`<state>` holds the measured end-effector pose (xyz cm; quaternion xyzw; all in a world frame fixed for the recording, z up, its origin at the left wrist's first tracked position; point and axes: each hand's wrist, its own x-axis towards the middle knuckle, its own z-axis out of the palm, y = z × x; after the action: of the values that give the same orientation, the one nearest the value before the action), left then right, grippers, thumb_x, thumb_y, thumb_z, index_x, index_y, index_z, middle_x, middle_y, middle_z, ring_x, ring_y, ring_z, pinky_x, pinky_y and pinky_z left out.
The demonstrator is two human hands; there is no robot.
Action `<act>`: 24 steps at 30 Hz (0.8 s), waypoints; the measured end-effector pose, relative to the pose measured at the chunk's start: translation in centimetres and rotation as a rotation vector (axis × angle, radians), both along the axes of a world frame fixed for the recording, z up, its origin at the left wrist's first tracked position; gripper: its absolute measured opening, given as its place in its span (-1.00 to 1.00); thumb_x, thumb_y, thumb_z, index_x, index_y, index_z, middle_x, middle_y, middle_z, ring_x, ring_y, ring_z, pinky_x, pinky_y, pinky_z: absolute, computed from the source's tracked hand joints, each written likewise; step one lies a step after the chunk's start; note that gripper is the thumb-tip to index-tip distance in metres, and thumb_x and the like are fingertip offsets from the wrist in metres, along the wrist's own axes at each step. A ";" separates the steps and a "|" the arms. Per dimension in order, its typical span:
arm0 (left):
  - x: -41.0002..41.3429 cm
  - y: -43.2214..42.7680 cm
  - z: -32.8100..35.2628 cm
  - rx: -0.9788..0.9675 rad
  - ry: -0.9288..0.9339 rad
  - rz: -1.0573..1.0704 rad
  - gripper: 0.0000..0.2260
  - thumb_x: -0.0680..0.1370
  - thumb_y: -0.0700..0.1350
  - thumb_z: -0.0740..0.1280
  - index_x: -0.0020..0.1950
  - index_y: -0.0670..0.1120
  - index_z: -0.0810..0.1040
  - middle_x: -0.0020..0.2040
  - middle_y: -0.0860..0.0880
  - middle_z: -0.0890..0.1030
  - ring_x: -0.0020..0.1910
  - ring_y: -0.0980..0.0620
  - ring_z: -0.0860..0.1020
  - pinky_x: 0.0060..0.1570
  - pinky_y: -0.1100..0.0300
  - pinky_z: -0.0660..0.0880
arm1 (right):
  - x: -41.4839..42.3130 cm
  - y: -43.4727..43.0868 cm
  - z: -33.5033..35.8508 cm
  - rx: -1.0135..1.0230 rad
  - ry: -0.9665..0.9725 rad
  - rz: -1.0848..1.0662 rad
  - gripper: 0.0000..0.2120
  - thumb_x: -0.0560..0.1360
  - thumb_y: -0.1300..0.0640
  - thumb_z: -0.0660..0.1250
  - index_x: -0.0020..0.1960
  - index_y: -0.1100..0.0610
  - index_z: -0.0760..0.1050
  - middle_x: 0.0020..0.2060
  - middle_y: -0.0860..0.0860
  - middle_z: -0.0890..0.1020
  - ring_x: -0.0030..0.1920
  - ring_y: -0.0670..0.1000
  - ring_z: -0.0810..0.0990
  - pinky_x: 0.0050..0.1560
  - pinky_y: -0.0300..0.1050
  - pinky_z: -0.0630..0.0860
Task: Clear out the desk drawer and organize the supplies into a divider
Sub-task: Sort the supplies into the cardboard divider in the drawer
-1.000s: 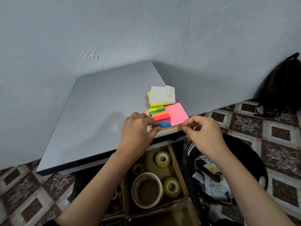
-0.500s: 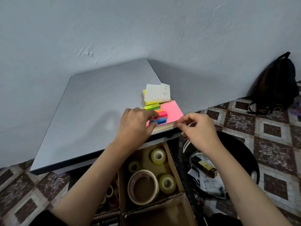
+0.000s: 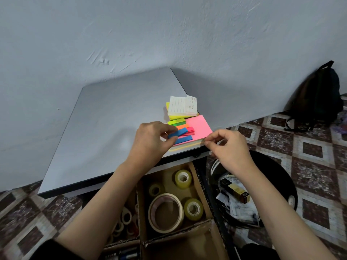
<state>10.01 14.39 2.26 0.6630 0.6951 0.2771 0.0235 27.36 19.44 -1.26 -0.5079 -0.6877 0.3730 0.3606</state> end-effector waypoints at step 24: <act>-3.7 -2.6 0.1 0.134 -0.138 0.060 -0.87 0.42 -0.26 0.45 -0.05 -0.14 0.69 -0.22 0.05 0.60 -0.27 0.24 0.55 -0.14 0.56 0.40 | -4.0 0.6 1.6 0.440 -0.549 0.269 -0.74 0.53 0.01 0.30 0.19 -0.02 0.58 0.10 -0.07 0.52 0.09 -0.05 0.46 -0.09 -0.24 0.31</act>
<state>6.26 11.76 2.37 0.6211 0.6914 0.3686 0.0187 23.36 20.04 0.35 -0.4043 -0.8830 0.1104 0.2112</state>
